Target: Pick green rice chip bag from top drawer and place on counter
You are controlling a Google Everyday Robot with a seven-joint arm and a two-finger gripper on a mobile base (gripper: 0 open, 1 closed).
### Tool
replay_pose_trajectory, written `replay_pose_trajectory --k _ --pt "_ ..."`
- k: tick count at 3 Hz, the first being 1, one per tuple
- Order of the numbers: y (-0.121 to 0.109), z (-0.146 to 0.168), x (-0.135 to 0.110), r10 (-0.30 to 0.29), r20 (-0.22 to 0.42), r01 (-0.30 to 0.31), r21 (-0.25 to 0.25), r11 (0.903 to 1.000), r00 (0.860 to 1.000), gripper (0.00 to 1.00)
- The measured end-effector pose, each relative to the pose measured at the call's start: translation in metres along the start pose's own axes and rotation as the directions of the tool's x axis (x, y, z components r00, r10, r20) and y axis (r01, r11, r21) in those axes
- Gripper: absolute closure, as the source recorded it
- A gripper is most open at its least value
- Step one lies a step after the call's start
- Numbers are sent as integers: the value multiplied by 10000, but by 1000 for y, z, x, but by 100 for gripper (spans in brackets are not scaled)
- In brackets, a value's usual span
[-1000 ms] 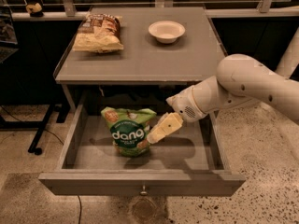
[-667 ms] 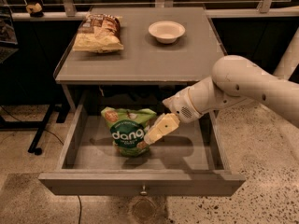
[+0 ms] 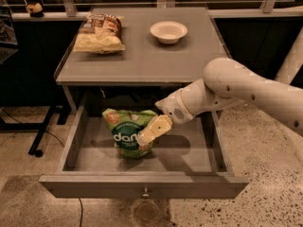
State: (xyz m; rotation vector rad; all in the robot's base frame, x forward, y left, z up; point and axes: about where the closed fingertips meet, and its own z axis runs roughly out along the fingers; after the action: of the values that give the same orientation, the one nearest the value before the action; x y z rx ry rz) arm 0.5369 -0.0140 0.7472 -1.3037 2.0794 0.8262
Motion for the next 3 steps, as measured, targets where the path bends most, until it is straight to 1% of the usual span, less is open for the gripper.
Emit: replay_pose_trajectory --k 1,2,3 --pt "0 5 0 -14 -24 14 -55 10000 10000 0" --pt "0 12 7 162 -226 -170 -345 9993 9996 0" --pt "0 12 7 162 -228 -170 -349 9992 9996 19"
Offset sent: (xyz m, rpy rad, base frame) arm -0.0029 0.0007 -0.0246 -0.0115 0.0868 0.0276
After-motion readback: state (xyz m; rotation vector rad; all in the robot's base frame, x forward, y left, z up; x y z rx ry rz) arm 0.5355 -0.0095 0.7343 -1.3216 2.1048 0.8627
